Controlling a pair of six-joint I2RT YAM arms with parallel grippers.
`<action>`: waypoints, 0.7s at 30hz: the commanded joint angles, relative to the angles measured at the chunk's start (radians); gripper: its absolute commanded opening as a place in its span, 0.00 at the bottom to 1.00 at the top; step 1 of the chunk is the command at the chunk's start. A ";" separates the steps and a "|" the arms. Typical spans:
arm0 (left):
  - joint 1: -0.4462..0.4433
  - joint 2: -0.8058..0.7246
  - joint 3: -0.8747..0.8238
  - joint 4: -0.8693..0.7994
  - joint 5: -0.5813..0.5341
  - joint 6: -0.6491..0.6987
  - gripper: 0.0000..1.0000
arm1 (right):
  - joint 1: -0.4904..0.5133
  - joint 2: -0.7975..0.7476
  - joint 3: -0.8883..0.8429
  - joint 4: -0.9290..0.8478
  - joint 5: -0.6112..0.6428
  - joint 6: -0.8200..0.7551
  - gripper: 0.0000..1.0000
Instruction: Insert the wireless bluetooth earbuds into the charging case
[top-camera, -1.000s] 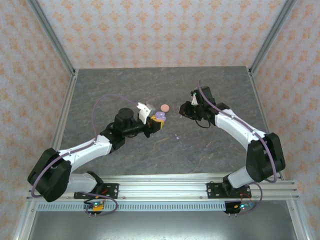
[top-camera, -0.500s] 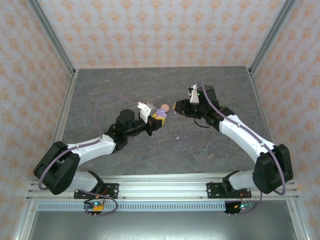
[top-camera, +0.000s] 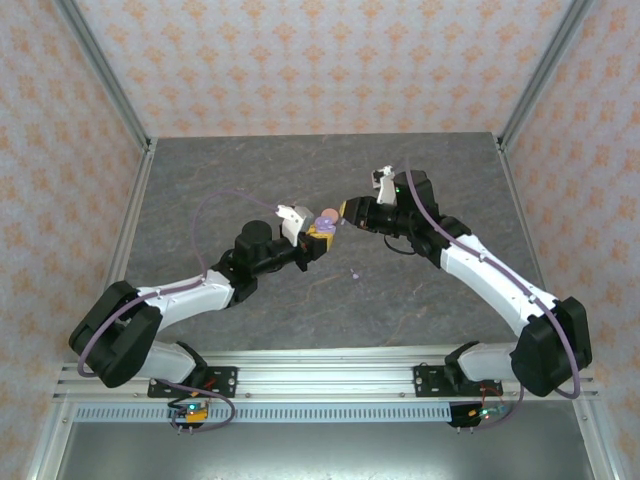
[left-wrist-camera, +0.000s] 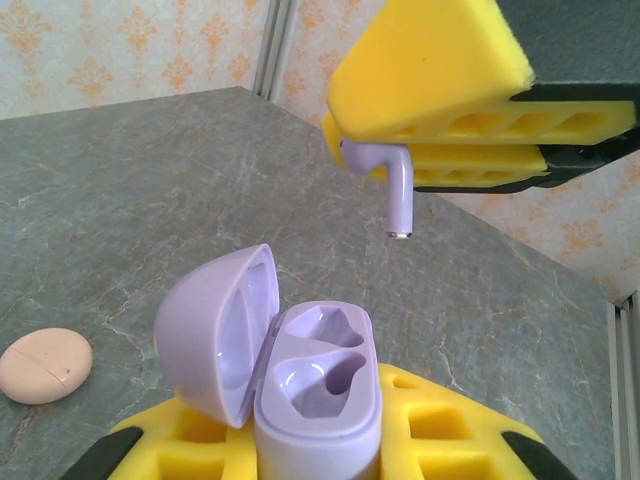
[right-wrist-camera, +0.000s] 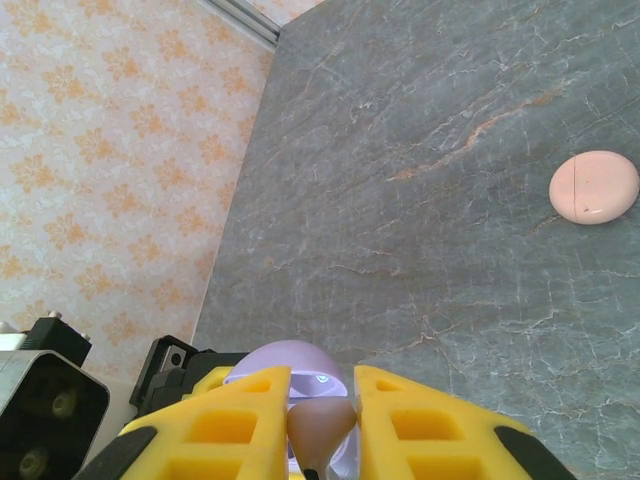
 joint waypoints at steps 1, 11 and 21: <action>-0.015 -0.009 0.009 0.044 -0.045 -0.001 0.13 | 0.014 -0.026 0.010 0.057 -0.005 0.019 0.21; -0.030 -0.005 0.037 0.024 -0.053 -0.002 0.13 | 0.020 -0.022 0.012 0.075 -0.007 0.032 0.21; -0.039 0.011 0.071 0.006 -0.053 -0.017 0.14 | 0.034 -0.006 0.015 0.082 0.002 0.034 0.21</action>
